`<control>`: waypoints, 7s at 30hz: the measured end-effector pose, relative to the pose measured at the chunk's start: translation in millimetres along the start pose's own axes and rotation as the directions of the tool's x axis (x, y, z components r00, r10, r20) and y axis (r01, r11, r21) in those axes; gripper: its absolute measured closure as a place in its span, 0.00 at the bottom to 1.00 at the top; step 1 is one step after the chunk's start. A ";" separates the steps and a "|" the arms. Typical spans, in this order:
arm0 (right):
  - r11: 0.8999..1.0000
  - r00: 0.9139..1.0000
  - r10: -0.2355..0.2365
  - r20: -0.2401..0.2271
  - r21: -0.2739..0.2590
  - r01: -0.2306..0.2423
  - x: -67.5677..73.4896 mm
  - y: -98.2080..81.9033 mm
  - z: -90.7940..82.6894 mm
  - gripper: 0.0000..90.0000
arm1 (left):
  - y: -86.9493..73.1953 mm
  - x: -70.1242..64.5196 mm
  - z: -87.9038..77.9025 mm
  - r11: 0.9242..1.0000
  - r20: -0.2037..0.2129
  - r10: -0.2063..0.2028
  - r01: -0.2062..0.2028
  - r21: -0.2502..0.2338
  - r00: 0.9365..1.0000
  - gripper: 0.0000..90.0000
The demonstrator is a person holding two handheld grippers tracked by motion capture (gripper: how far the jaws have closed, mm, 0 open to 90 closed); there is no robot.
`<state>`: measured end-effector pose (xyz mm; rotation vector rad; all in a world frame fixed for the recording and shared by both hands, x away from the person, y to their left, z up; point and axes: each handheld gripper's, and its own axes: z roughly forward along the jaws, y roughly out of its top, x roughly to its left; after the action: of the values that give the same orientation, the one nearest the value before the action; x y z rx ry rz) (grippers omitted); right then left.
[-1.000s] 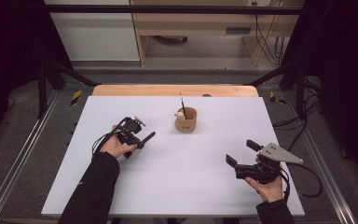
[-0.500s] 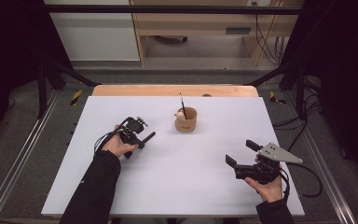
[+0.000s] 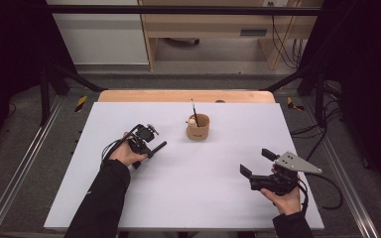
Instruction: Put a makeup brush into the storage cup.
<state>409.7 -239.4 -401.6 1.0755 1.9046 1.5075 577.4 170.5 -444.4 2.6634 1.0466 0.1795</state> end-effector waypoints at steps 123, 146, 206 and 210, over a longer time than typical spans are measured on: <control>0.500 0.582 -0.728 -0.364 0.298 0.813 139.5 39.8 77.4 0.31 | 4.8 -134.3 -94.3 0.852 0.187 0.512 -0.467 -0.237 0.839 0.87; 0.424 0.506 -0.766 -0.396 0.281 0.861 142.6 32.6 81.9 0.48 | 10.4 -140.3 -87.3 0.850 0.213 0.521 -0.479 -0.220 0.827 0.87; 0.397 0.486 -0.742 -0.462 0.280 0.874 127.3 22.6 85.7 0.88 | -3.7 -125.5 -100.0 0.828 0.135 0.510 -0.443 -0.345 0.849 0.49; 0.424 0.514 -0.731 -0.449 0.291 0.858 119.4 23.4 84.0 0.88 | -11.7 -116.9 -104.3 0.828 0.105 0.469 -0.396 -0.397 0.877 0.38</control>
<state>412.1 -91.9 -390.8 -0.0397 2.5104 0.5998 462.2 120.6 -350.0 2.4628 0.2874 0.1714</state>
